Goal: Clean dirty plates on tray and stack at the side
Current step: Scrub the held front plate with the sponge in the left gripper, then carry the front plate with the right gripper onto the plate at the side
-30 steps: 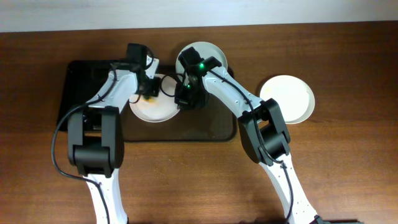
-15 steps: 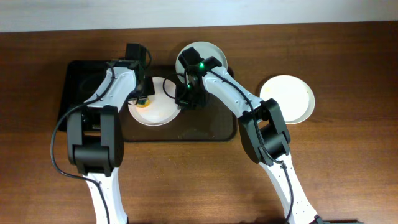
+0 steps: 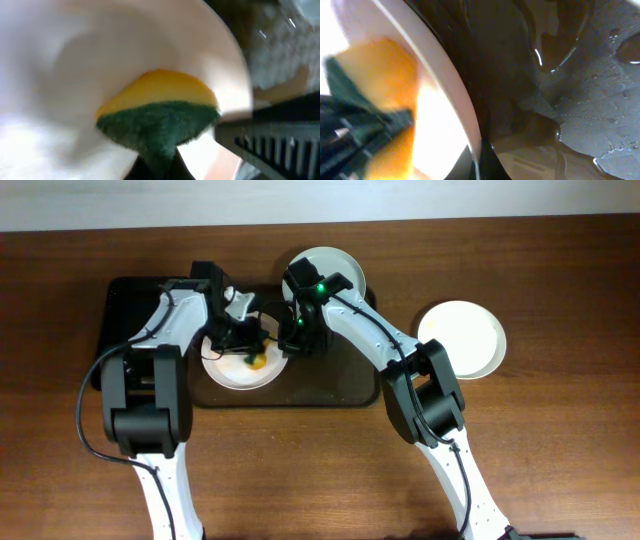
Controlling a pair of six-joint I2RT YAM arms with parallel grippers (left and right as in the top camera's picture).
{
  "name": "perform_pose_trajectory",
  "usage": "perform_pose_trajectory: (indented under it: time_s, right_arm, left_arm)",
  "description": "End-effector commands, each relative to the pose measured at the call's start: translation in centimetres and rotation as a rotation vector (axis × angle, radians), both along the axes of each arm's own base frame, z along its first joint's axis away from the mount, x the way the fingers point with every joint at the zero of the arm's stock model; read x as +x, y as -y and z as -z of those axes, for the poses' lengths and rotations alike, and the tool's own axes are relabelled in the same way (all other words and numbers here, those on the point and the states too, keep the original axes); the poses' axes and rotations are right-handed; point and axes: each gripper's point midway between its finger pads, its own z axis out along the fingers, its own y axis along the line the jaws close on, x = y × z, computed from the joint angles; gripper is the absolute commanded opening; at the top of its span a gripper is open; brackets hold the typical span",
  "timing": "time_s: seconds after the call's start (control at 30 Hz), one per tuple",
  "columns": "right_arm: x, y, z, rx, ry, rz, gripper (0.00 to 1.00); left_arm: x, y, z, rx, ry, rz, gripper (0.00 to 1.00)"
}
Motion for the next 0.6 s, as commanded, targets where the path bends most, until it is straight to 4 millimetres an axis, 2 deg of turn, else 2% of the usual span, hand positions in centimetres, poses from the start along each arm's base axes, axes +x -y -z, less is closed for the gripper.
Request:
perform_pose_trajectory:
  time_s: [0.0,0.07,0.1,0.17,0.2,0.23,0.27,0.33,0.37,0.43,0.5,0.53,0.57]
  right_arm:
    - [-0.8,1.0,2.6,-0.060,-0.033,-0.011,0.04]
    - [-0.8,1.0,2.6,-0.060,-0.033,-0.011,0.04]
    - [-0.8,1.0,2.6,-0.060,-0.032,-0.011,0.04]
    - [-0.8,1.1,2.6,-0.060,-0.028,-0.025,0.04]
    - [-1.0,1.1,2.6,-0.063,-0.030,-0.034,0.04]
    - [-1.1,1.3,2.0,-0.066,-0.017,-0.054,0.04]
    - [-0.9,1.8,1.2,-0.092,0.005,-0.052,0.04]
    - [-0.2,2.7,-2.3,-0.128,0.104,-0.085,0.05]
    - [0.1,3.4,-3.6,-0.163,0.143,-0.093,0.05]
    - [0.5,5.8,-7.5,-0.268,0.251,-0.104,0.04]
    - [0.6,8.6,-11.7,-0.376,0.344,-0.087,0.04]
    - [0.6,11.0,-14.4,-0.491,0.416,-0.062,0.04]
    - [0.5,12.5,-16.1,-0.578,0.466,-0.049,0.04]
  left_arm:
    - [1.1,-8.0,3.0,0.297,-0.098,-0.358,0.01]
    - [2.2,-10.5,1.4,0.404,-0.051,-0.467,0.00]
    - [3.0,-11.5,-0.3,0.461,0.005,-0.481,0.01]
    - [3.6,-11.1,-2.7,0.439,0.058,-0.486,0.00]
    - [3.9,-10.0,-4.6,0.373,0.086,-0.480,0.00]
    - [4.1,-8.5,-7.2,0.282,0.131,-0.441,0.01]
    - [4.1,-7.7,-9.0,0.235,0.165,-0.417,0.01]
    - [4.0,-7.6,-13.4,0.217,0.275,-0.378,0.01]
    - [4.0,-8.0,-14.3,0.232,0.297,-0.388,0.00]
    - [4.0,-9.6,-14.8,0.282,0.313,-0.419,0.00]
    - [4.0,-10.1,-14.6,0.288,0.312,-0.431,0.00]
    - [4.2,-10.2,-14.4,0.293,0.313,-0.433,0.01]
    - [4.2,-10.2,-13.9,0.294,0.302,-0.430,0.00]
